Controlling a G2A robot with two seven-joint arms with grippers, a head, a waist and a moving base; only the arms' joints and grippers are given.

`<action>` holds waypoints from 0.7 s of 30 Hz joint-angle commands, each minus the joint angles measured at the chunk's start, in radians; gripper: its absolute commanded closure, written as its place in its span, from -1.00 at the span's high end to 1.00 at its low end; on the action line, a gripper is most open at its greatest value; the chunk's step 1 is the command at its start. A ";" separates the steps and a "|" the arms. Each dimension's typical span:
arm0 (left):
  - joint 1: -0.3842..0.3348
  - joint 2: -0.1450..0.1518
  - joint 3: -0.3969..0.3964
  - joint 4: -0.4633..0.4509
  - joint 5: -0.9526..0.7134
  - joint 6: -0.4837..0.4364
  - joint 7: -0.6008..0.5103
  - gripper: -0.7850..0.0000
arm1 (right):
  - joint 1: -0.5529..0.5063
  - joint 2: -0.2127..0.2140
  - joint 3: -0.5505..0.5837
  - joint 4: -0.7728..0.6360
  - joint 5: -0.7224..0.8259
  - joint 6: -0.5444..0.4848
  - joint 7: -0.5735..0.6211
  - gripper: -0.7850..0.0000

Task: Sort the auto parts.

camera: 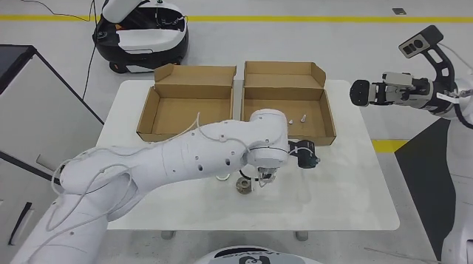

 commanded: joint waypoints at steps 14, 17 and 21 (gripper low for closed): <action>-0.079 0.066 0.000 -0.123 -0.087 0.019 0.000 -1.00 | 0.000 0.000 0.000 0.000 0.000 0.000 0.000 1.00; -0.056 0.072 -0.009 -0.092 -0.080 0.028 0.039 -1.00 | 0.000 0.000 0.000 0.000 0.000 0.000 0.000 1.00; -0.014 0.107 -0.077 -0.047 -0.145 0.020 0.095 -1.00 | 0.000 0.000 0.000 0.000 0.000 0.000 0.000 1.00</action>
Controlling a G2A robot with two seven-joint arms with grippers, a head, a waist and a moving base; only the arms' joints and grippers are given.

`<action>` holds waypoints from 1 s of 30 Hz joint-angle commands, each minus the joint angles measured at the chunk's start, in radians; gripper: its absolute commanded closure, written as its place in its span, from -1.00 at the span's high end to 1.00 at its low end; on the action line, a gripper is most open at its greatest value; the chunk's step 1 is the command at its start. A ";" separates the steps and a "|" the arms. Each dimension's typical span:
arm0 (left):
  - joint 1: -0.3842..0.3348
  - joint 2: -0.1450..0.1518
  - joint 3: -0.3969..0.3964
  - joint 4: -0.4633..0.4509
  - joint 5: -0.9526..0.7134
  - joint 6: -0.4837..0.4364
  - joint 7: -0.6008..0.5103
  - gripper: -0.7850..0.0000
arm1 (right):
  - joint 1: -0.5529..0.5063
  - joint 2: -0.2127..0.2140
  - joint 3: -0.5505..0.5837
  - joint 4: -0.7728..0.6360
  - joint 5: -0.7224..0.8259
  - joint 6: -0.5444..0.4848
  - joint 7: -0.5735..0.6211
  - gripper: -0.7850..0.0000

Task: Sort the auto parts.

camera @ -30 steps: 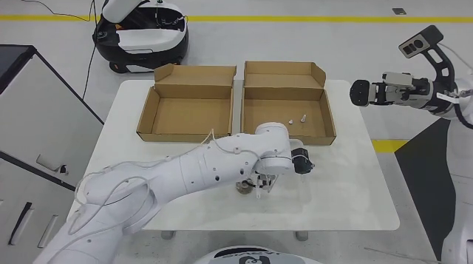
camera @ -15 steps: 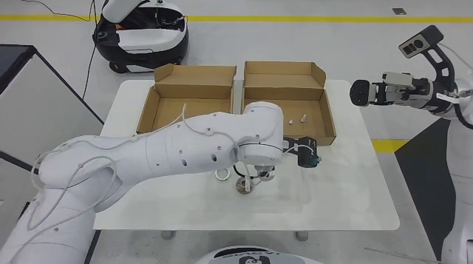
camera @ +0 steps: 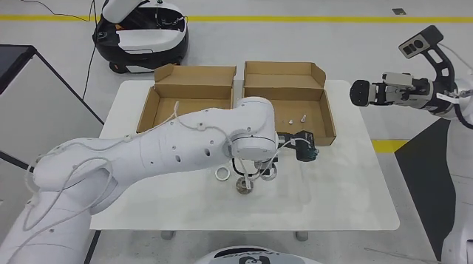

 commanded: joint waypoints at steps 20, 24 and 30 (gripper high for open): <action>0.380 0.282 -0.434 -0.072 -0.246 -0.459 0.348 -1.00 | 0.000 0.000 0.000 0.000 0.000 0.000 0.000 1.00; 0.409 0.322 -0.472 -0.077 -0.314 -0.555 0.444 -1.00 | 0.000 0.000 0.000 0.000 0.000 0.000 0.000 1.00; 0.423 0.371 -0.503 -0.089 -0.362 -0.697 0.586 -1.00 | 0.000 0.000 0.000 0.000 0.000 0.000 0.000 1.00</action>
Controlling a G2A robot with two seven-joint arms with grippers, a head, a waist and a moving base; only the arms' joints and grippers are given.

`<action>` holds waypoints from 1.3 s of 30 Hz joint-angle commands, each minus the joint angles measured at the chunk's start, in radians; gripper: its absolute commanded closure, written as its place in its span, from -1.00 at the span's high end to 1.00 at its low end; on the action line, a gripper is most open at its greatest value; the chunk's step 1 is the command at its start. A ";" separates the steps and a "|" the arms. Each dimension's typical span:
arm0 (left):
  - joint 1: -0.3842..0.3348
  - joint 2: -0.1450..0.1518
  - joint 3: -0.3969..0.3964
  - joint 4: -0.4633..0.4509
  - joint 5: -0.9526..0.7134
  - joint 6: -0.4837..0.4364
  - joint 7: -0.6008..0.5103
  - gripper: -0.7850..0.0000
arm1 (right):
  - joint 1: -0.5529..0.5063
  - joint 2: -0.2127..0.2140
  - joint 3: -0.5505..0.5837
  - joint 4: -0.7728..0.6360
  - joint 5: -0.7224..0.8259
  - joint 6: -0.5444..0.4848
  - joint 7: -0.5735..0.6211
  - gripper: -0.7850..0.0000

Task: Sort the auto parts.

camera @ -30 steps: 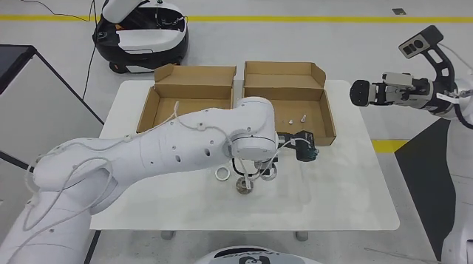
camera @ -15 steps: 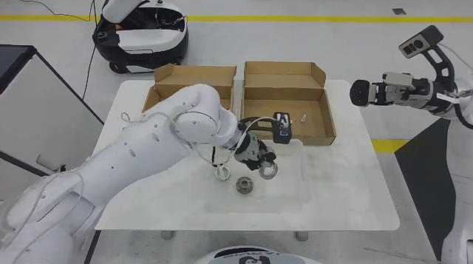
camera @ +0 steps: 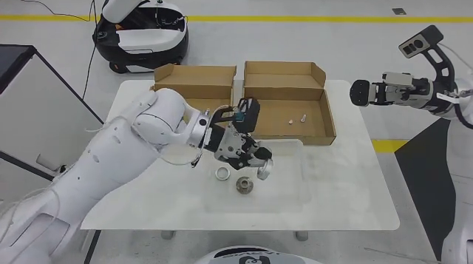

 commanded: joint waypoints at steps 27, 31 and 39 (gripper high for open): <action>0.021 0.050 -0.087 -0.117 -0.258 -0.087 0.173 -1.00 | 0.000 0.000 0.000 0.000 0.000 0.000 0.000 1.00; 0.035 0.030 -0.097 -0.155 -0.312 -0.087 0.288 -1.00 | 0.000 0.000 0.000 0.000 0.000 0.000 0.000 1.00; 0.074 -0.011 -0.170 -0.220 -0.375 -0.087 0.391 -1.00 | 0.000 0.000 0.000 0.000 0.000 0.000 0.000 1.00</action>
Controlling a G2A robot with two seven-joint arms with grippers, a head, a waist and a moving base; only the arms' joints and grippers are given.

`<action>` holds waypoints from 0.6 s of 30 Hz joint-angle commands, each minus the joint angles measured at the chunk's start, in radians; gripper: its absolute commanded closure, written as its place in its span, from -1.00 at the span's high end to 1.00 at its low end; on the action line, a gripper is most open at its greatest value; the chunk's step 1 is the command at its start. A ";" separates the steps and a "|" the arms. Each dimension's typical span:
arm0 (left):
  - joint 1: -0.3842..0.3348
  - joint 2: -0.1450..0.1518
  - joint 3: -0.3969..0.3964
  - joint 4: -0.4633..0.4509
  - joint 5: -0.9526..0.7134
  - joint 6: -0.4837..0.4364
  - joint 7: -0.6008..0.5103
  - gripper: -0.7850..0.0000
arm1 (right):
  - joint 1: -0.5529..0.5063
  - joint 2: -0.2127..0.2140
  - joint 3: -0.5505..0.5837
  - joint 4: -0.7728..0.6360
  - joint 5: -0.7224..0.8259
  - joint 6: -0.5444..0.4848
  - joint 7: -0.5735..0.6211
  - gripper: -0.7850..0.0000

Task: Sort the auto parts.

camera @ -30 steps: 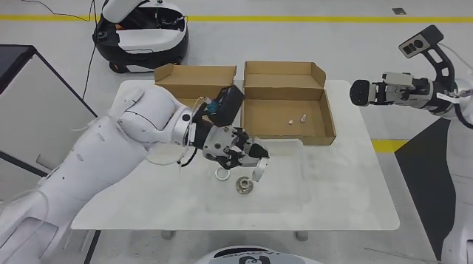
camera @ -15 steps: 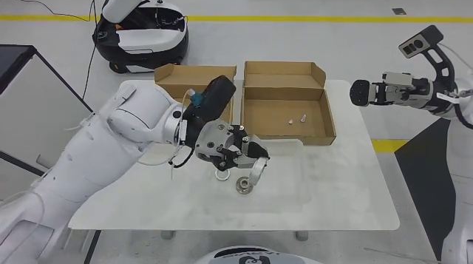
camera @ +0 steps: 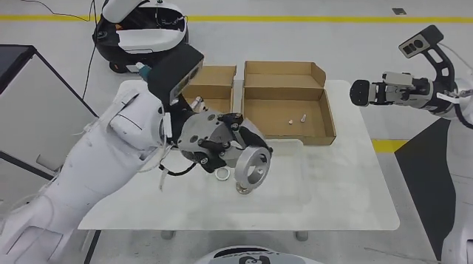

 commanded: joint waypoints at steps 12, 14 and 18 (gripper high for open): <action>0.102 -0.095 -0.144 -0.051 -0.182 0.000 0.001 -1.00 | 0.000 0.000 0.000 0.000 0.000 0.000 0.000 1.00; 0.121 -0.115 -0.173 -0.052 -0.231 0.000 -0.014 -1.00 | 0.000 0.000 0.000 0.000 0.000 0.000 0.000 1.00; 0.150 -0.148 -0.224 -0.021 -0.264 0.000 -0.121 -1.00 | 0.000 0.000 0.000 0.000 0.000 0.000 0.000 1.00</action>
